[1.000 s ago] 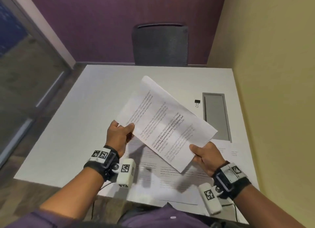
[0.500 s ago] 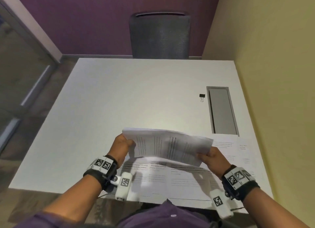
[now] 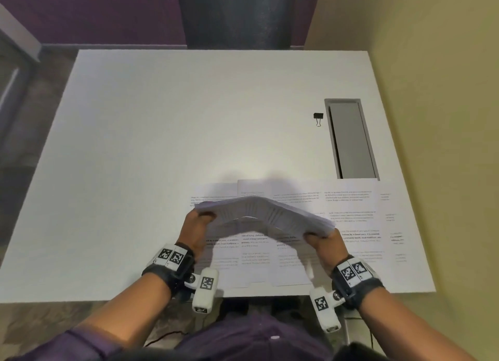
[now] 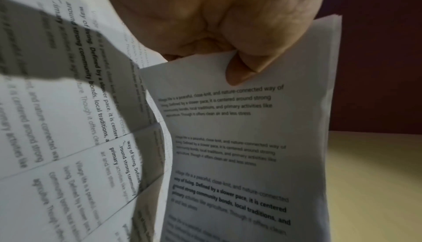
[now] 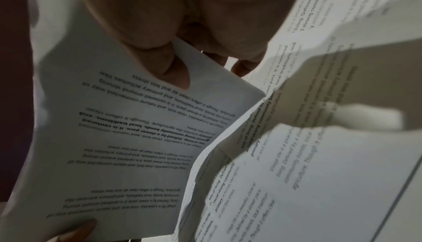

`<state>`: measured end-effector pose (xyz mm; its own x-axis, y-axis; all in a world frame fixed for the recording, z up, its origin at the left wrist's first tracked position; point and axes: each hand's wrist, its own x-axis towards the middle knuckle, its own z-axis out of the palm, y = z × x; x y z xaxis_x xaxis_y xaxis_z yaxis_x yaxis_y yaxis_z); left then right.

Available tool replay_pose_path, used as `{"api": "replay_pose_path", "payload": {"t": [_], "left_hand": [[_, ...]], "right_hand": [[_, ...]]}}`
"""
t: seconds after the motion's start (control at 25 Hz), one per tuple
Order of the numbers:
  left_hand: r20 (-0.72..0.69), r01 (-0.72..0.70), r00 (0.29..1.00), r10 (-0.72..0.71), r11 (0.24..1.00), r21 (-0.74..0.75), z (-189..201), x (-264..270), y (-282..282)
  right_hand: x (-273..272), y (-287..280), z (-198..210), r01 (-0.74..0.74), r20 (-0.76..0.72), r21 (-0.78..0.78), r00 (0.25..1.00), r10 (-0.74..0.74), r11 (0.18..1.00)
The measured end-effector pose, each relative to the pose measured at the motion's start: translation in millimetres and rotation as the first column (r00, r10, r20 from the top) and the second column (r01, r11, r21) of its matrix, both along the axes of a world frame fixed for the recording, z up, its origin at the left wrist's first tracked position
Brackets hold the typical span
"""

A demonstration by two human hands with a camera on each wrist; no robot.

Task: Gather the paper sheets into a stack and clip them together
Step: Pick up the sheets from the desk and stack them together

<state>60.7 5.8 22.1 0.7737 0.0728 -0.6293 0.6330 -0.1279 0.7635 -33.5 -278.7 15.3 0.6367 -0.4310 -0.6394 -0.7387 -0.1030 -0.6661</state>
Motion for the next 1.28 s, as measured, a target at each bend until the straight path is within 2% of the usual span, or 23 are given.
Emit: {"api": "replay_pose_path", "payload": {"t": [0.16, 0.32, 0.4, 0.52, 0.6, 0.72, 0.84, 0.96, 1.0, 1.04, 1.08, 1.12, 1.16, 1.2, 1.24, 1.28], "left_hand": [[-0.009, 0.082, 0.997, -0.082, 0.996, 0.042, -5, -2, 3], [0.007, 0.177, 0.984, -0.177, 0.984, -0.005, -6, -3, -1], [0.007, 0.187, 0.982, -0.187, 0.982, 0.037, -10, -6, -2], [-0.014, 0.167, 0.986, -0.166, 0.984, 0.057, -16, -6, -1], [-0.039, 0.236, 0.972, -0.233, 0.969, 0.078, -16, -11, -1], [0.016, 0.328, 0.942, -0.335, 0.929, 0.170, -10, -14, -2], [0.112, 0.347, 0.920, -0.376, 0.914, 0.211, 8, -8, -3], [0.235, 0.418, 0.843, -0.484, 0.864, 0.279, 49, 7, -15], [0.270, 0.442, 0.809, -0.522, 0.843, 0.306, 64, 14, -21], [0.297, 0.466, 0.770, -0.565, 0.815, 0.345, 75, 20, -25], [0.322, 0.486, 0.720, -0.614, 0.778, 0.398, 87, 25, -31], [0.345, 0.500, 0.663, -0.665, 0.736, 0.456, 97, 29, -37], [0.361, 0.512, 0.599, -0.715, 0.688, 0.514, 107, 33, -45], [0.361, 0.523, 0.536, -0.763, 0.636, 0.568, 116, 36, -53], [0.345, 0.532, 0.487, -0.802, 0.586, 0.611, 125, 37, -61], [0.331, 0.532, 0.451, -0.829, 0.548, 0.646, 133, 39, -70]], "right_hand": [[1, -1, 8, -0.068, -0.015, -0.039, 0.998, 0.067, 0.997], [2, -4, 3, -0.075, 0.012, -0.035, 0.997, 0.076, 0.997], [-2, -5, 0, -0.100, -0.022, -0.057, 0.995, 0.099, 0.993], [-9, -11, -3, -0.107, 0.024, -0.068, 0.994, 0.109, 0.992], [-14, -14, -2, -0.127, 0.033, -0.042, 0.991, 0.129, 0.991], [-15, -20, 4, -0.180, 0.053, -0.017, 0.982, 0.181, 0.983], [-9, -31, 15, -0.135, 0.058, 0.015, 0.989, 0.134, 0.991], [1, -48, 44, -0.037, 0.214, 0.150, 0.977, 0.004, 0.988], [7, -54, 56, -0.018, 0.273, 0.092, 0.962, -0.008, 0.996], [12, -60, 67, -0.055, 0.315, -0.050, 0.947, 0.068, 0.997], [18, -65, 78, -0.158, 0.320, -0.243, 0.919, 0.233, 0.957], [24, -67, 88, -0.303, 0.278, -0.445, 0.848, 0.451, 0.843], [30, -67, 95, -0.431, 0.208, -0.591, 0.736, 0.645, 0.682], [36, -65, 103, -0.526, 0.161, -0.639, 0.622, 0.766, 0.561], [38, -62, 109, -0.578, 0.163, -0.636, 0.547, 0.821, 0.511], [38, -63, 113, -0.603, 0.200, -0.597, 0.527, 0.826, 0.529]]}}
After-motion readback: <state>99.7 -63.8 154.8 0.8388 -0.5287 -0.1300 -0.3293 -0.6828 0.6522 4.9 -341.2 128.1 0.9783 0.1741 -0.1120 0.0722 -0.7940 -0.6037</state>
